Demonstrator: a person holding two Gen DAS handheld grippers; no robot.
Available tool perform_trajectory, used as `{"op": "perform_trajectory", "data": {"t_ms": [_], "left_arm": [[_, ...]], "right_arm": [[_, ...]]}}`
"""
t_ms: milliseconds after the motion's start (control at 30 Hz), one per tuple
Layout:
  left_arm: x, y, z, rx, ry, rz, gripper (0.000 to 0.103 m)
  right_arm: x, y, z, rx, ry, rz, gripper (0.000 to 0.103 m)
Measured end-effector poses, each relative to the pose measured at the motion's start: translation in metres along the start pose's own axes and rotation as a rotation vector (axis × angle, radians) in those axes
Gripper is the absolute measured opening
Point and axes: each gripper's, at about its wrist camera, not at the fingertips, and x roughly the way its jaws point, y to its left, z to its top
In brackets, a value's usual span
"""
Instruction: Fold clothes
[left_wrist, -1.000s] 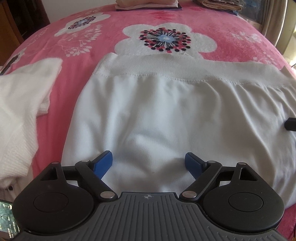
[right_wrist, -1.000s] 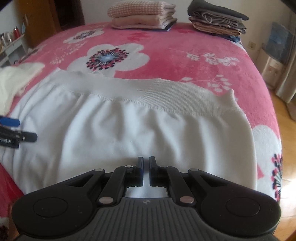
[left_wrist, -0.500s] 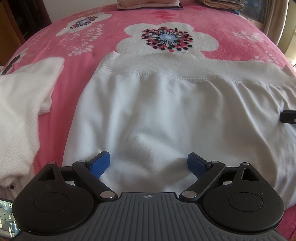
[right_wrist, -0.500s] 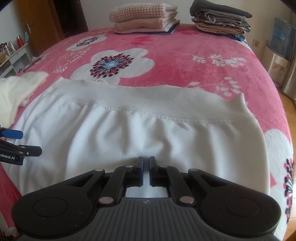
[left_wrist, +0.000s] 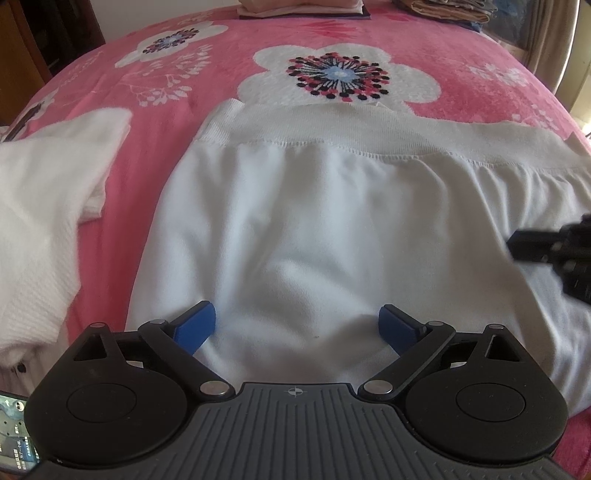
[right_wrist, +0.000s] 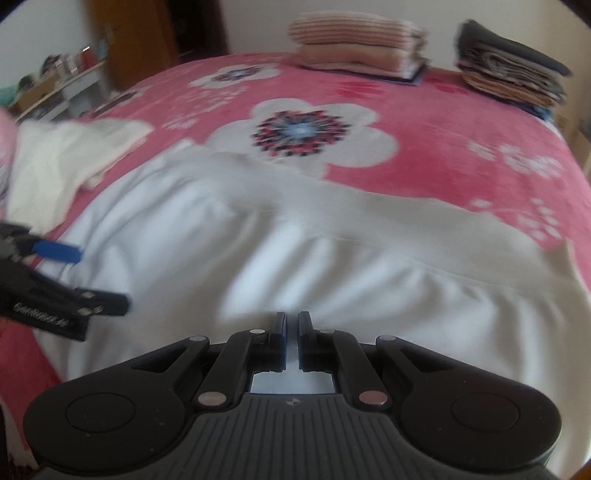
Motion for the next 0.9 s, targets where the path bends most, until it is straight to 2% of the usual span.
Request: {"op": "perform_trajectory", "data": {"t_ms": [167, 200, 233, 367, 567, 633, 800, 900], "left_arm": [[0.001, 0.002, -0.002, -0.004, -0.005, -0.004, 0.098], [0.001, 0.002, -0.002, -0.006, -0.006, -0.005, 0.098], [0.001, 0.003, -0.002, -0.009, -0.007, -0.007, 0.098], [-0.001, 0.006, -0.004, -0.017, -0.014, -0.014, 0.098], [-0.002, 0.011, -0.008, -0.030, -0.022, -0.025, 0.098], [-0.002, 0.014, -0.010, -0.039, -0.026, -0.029, 0.099], [-0.005, 0.021, -0.016, -0.058, -0.051, -0.039, 0.099], [-0.011, 0.025, -0.022, -0.064, -0.070, -0.037, 0.099]], "right_arm": [[0.001, 0.036, -0.008, -0.113, 0.011, 0.077, 0.005], [0.000, 0.042, -0.010, -0.133, 0.013, 0.097, 0.008], [-0.002, 0.047, -0.013, -0.149, 0.013, 0.116, 0.016], [-0.011, 0.058, -0.021, -0.178, 0.014, 0.182, 0.017], [-0.017, 0.040, -0.021, -0.113, 0.017, 0.068, 0.017], [-0.024, 0.019, -0.023, -0.053, 0.024, 0.019, 0.018], [-0.057, -0.042, -0.043, 0.108, 0.039, -0.178, 0.021], [-0.081, -0.071, -0.051, 0.209, 0.022, -0.217, 0.021]]}}
